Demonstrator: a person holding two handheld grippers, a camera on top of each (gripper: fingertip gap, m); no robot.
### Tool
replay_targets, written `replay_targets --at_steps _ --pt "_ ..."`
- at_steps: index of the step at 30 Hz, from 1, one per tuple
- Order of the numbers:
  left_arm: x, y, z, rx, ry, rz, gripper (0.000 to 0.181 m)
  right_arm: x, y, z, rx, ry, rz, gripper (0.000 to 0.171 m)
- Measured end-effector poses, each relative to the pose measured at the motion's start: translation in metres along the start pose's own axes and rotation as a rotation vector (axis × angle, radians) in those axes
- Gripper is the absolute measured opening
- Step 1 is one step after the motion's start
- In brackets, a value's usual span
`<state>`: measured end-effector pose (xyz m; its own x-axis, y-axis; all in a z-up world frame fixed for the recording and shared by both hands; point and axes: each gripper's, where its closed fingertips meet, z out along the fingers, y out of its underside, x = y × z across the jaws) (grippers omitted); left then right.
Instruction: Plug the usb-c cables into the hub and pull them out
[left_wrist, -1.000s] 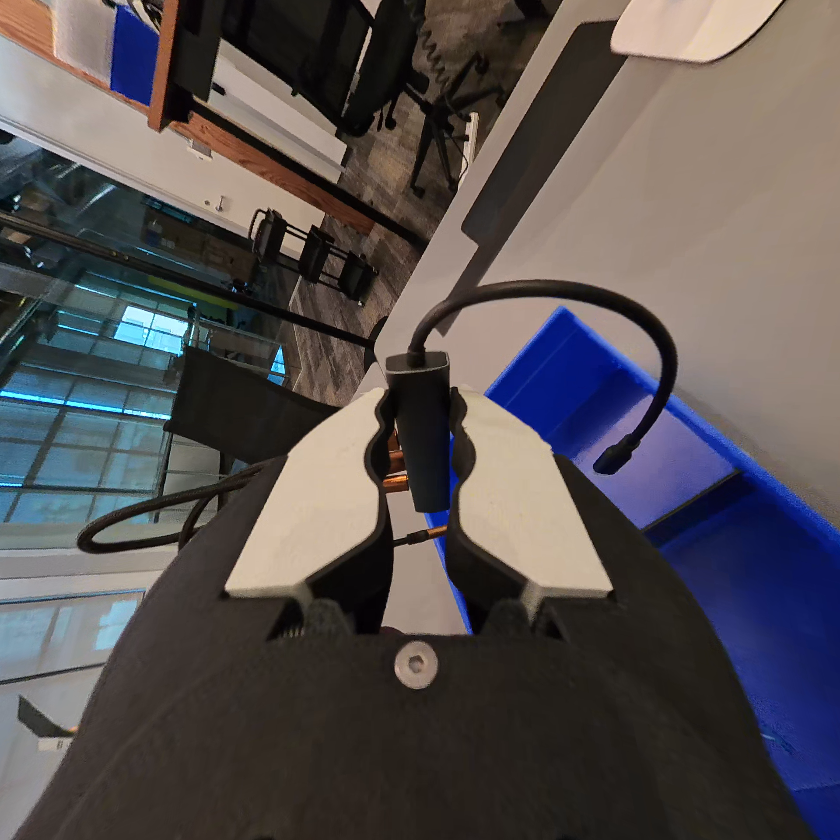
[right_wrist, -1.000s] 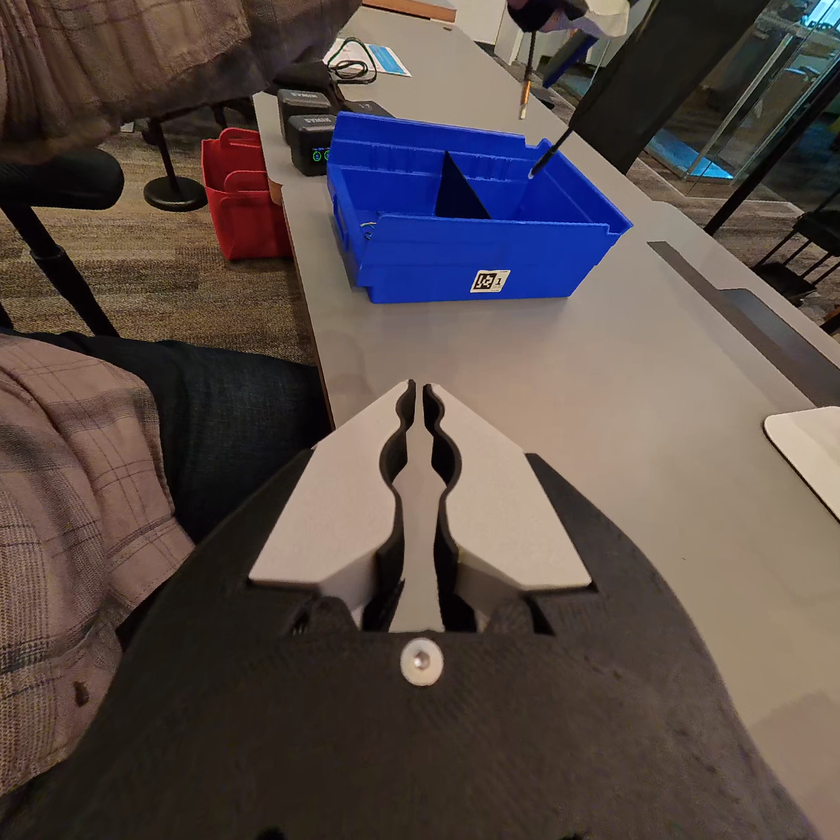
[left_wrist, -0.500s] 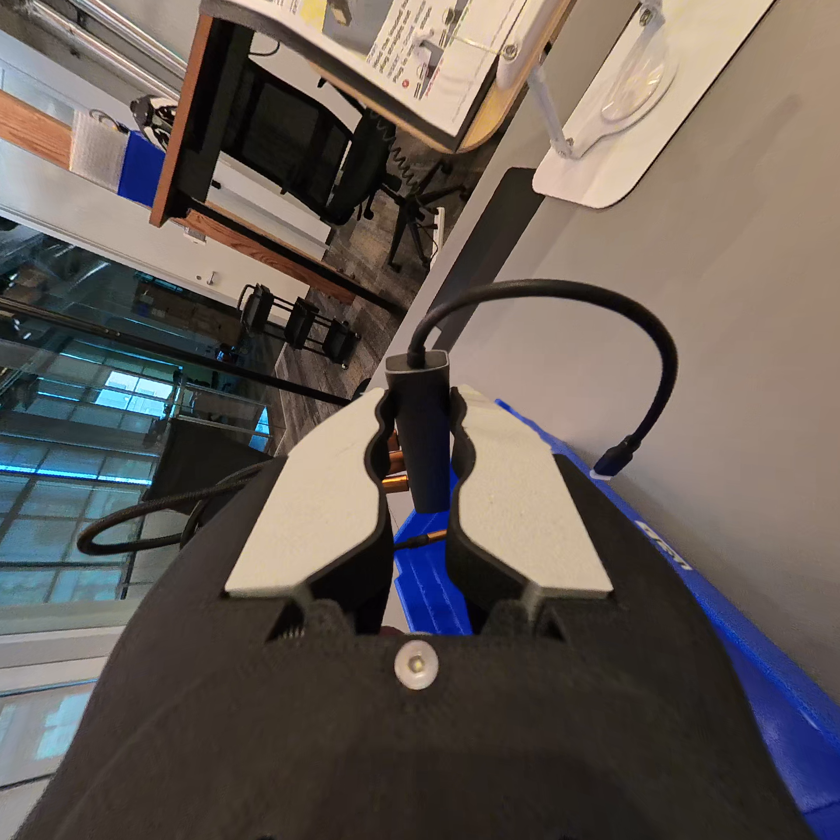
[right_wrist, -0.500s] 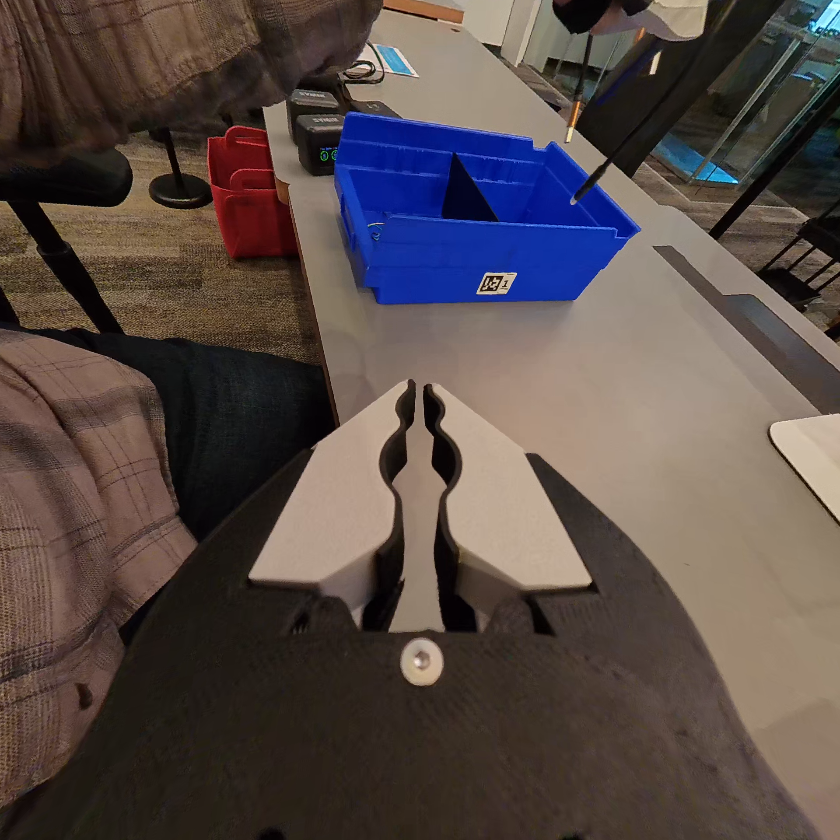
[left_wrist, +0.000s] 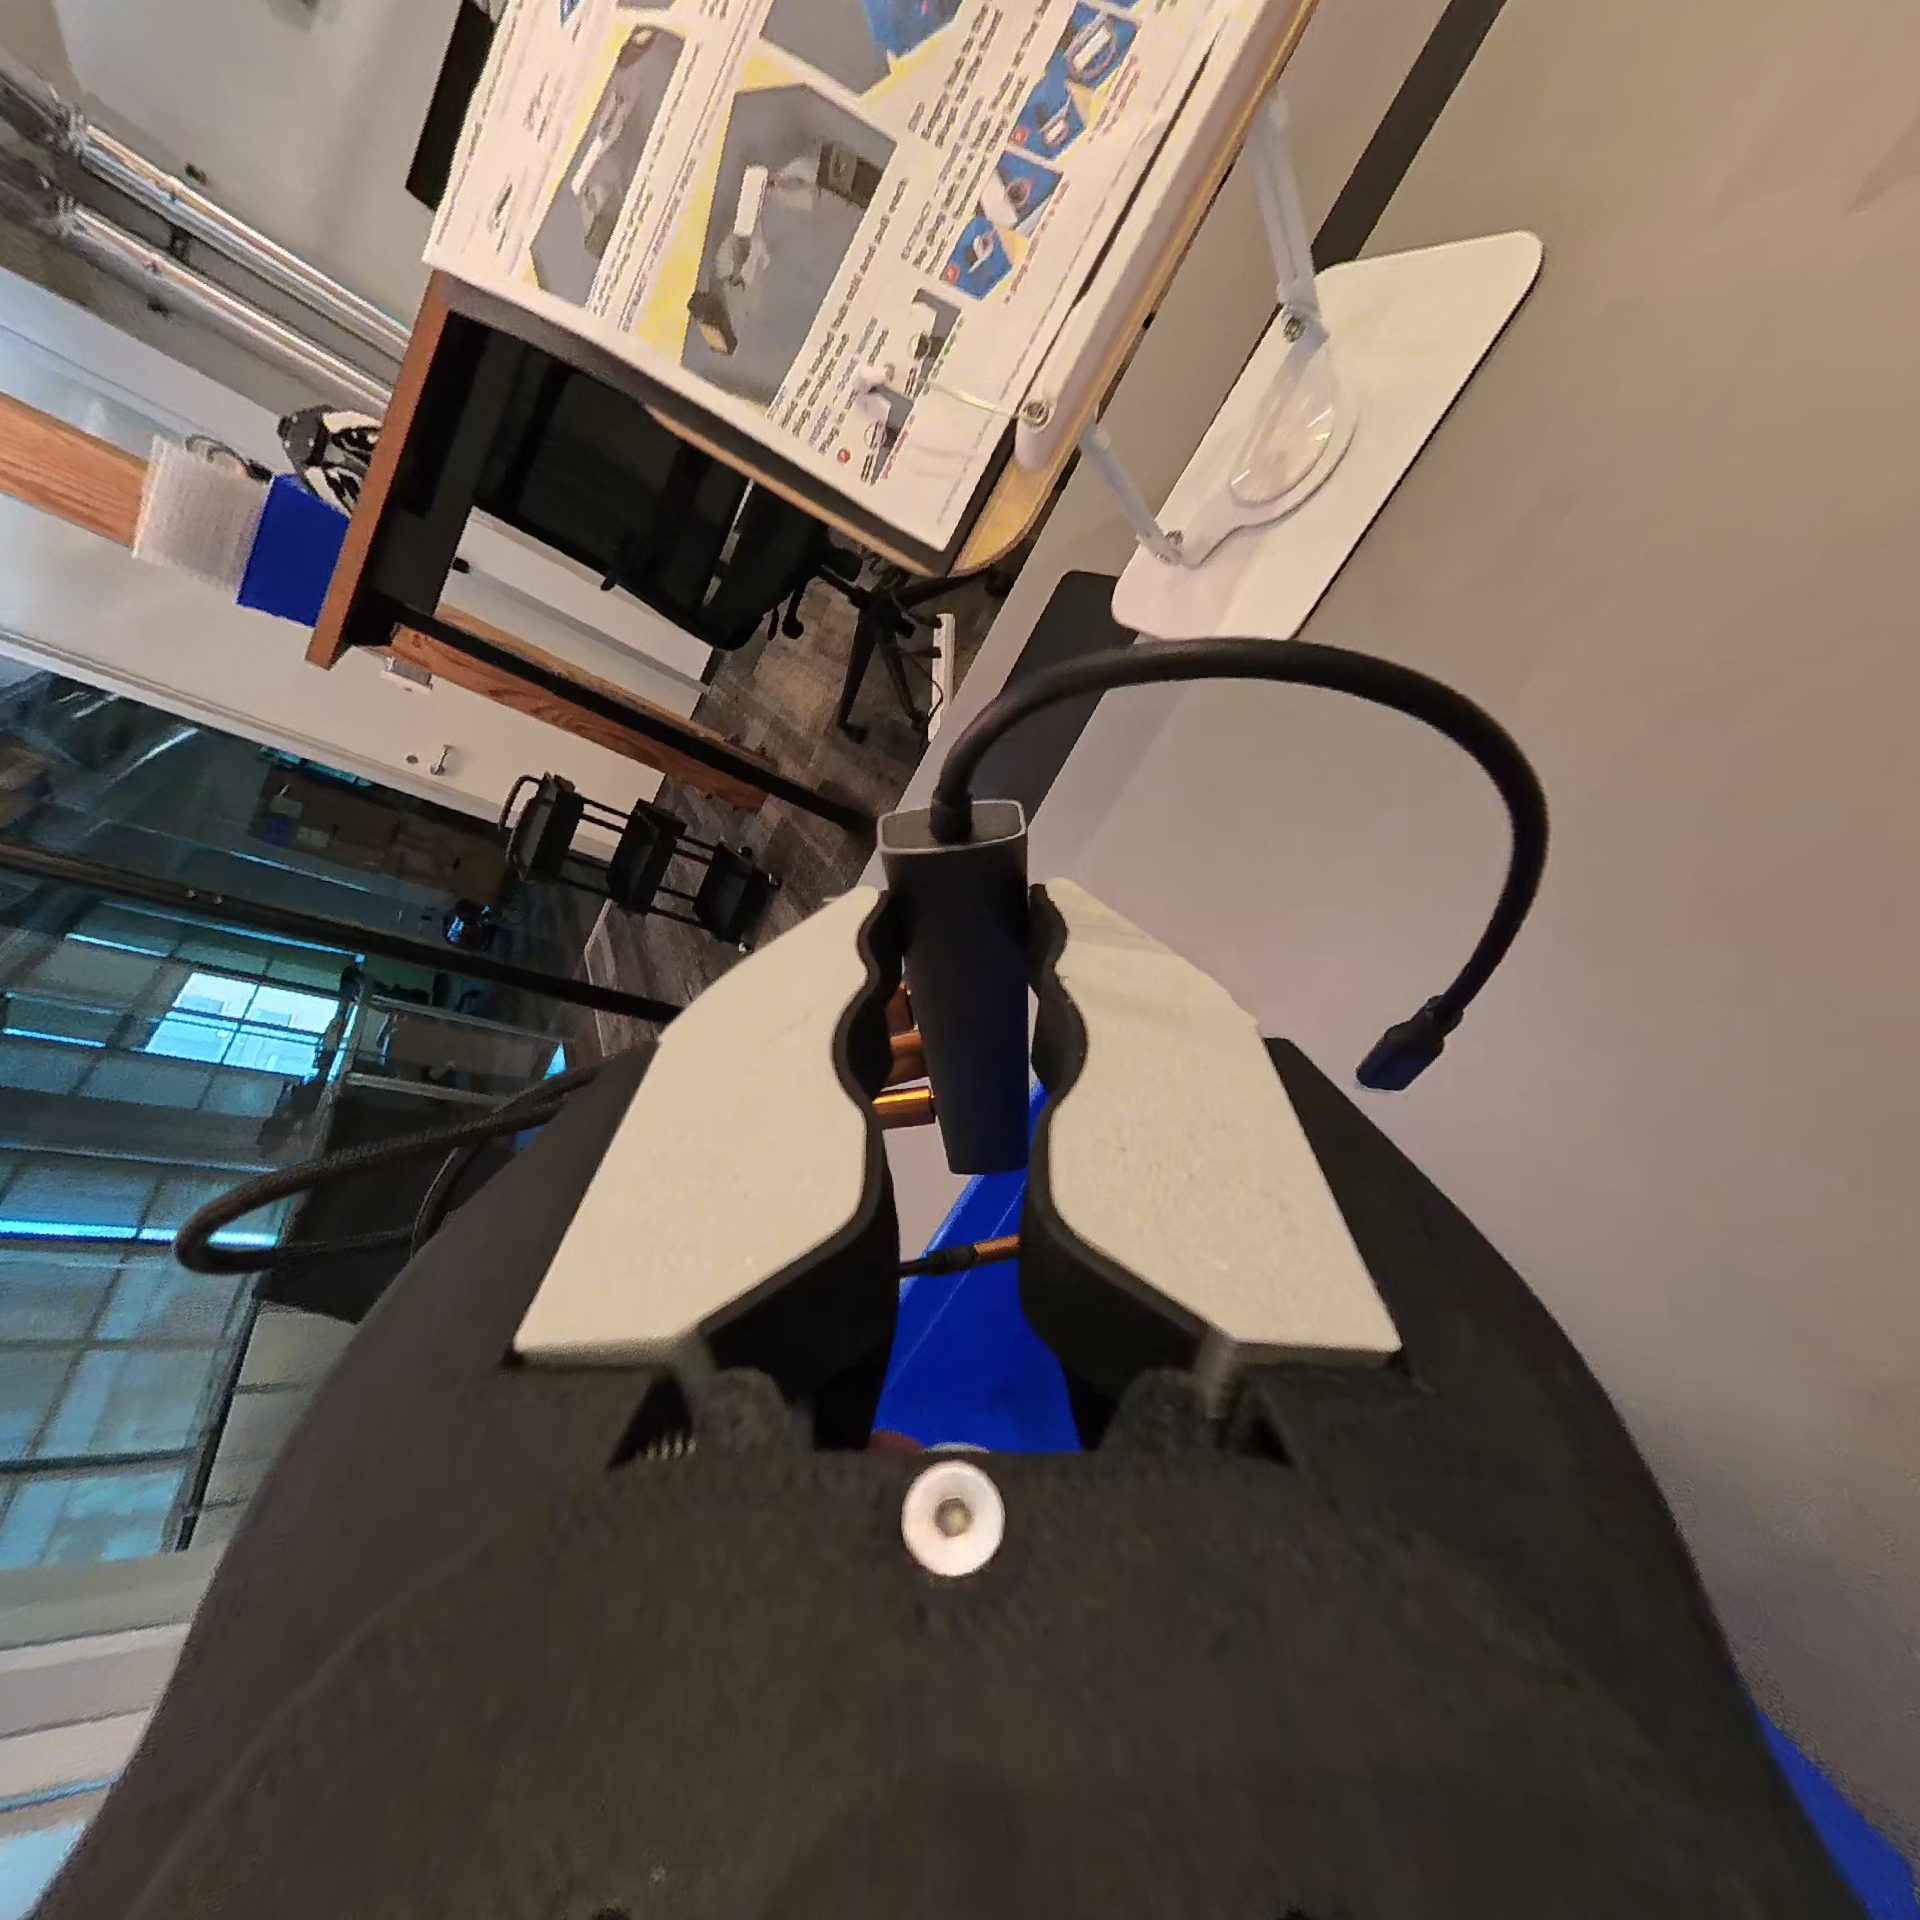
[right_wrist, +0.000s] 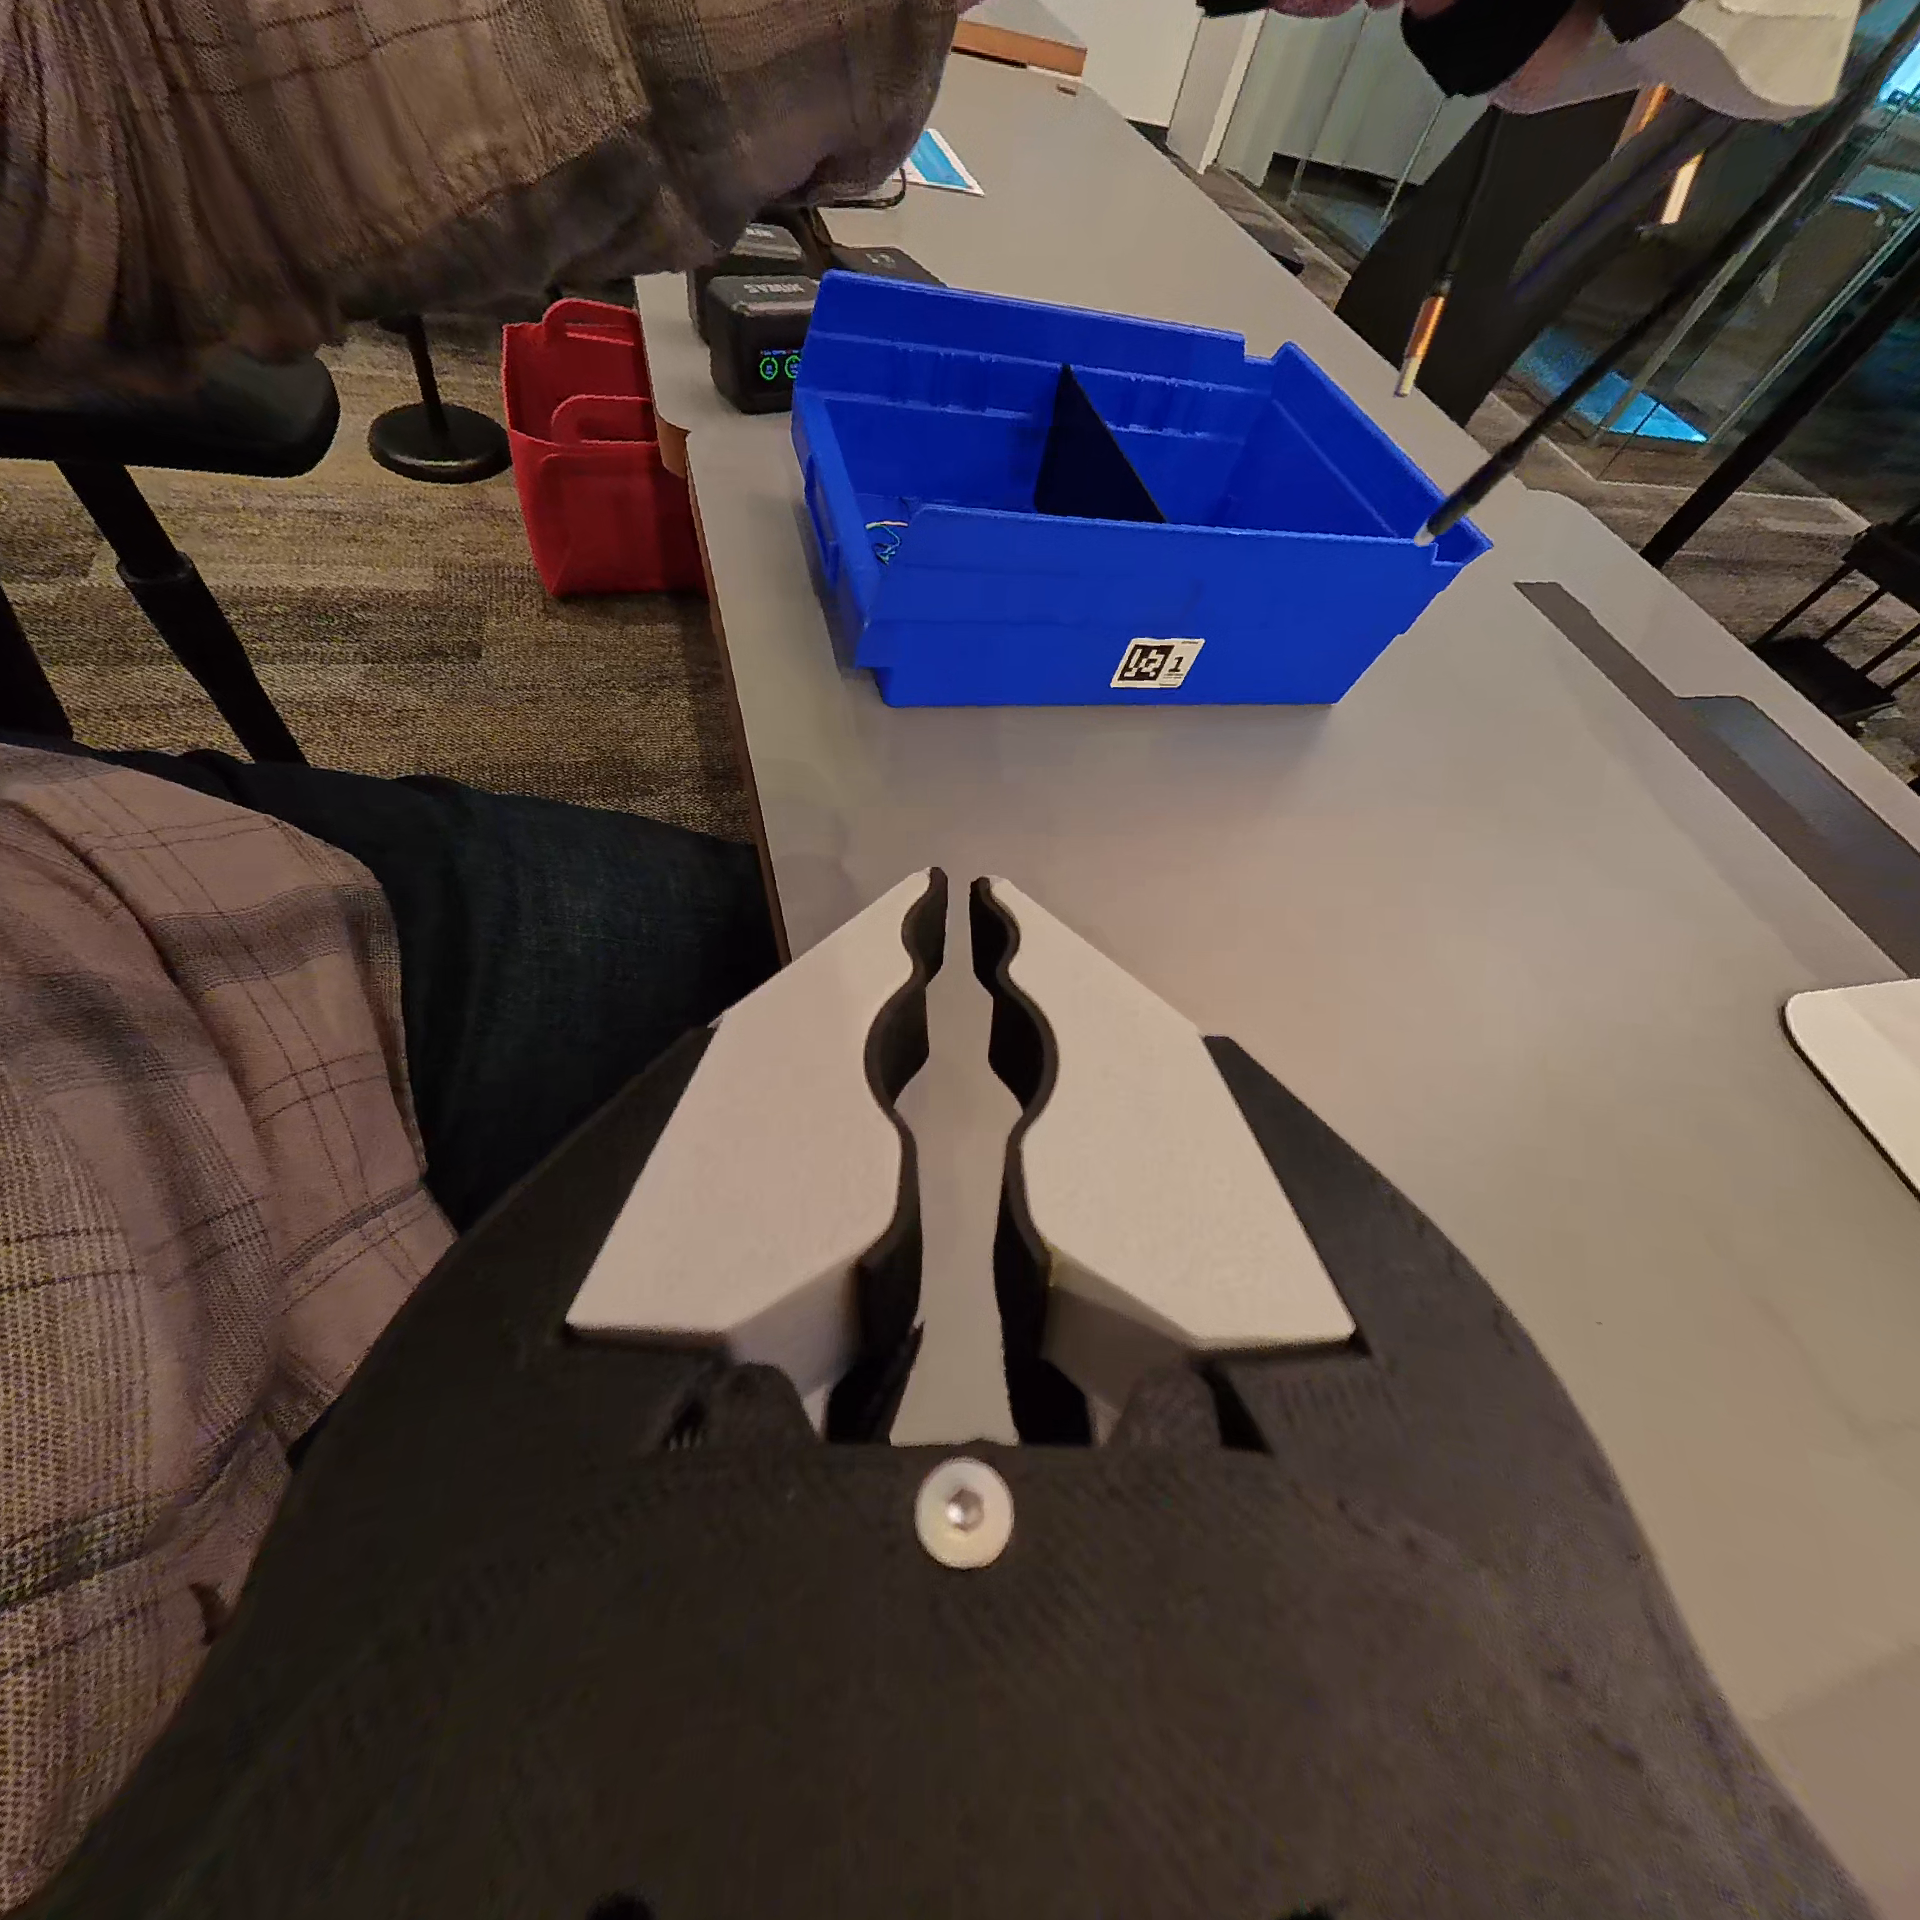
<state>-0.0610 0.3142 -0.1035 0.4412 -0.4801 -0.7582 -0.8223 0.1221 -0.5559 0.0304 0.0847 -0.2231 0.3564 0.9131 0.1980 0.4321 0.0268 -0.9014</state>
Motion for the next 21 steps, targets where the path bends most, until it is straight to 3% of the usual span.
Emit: replay_targets --at_steps 21 --pt "0.057 -0.054 0.003 0.168 0.174 -0.075 0.023 0.024 -0.008 -0.016 0.057 0.085 0.027 0.002"
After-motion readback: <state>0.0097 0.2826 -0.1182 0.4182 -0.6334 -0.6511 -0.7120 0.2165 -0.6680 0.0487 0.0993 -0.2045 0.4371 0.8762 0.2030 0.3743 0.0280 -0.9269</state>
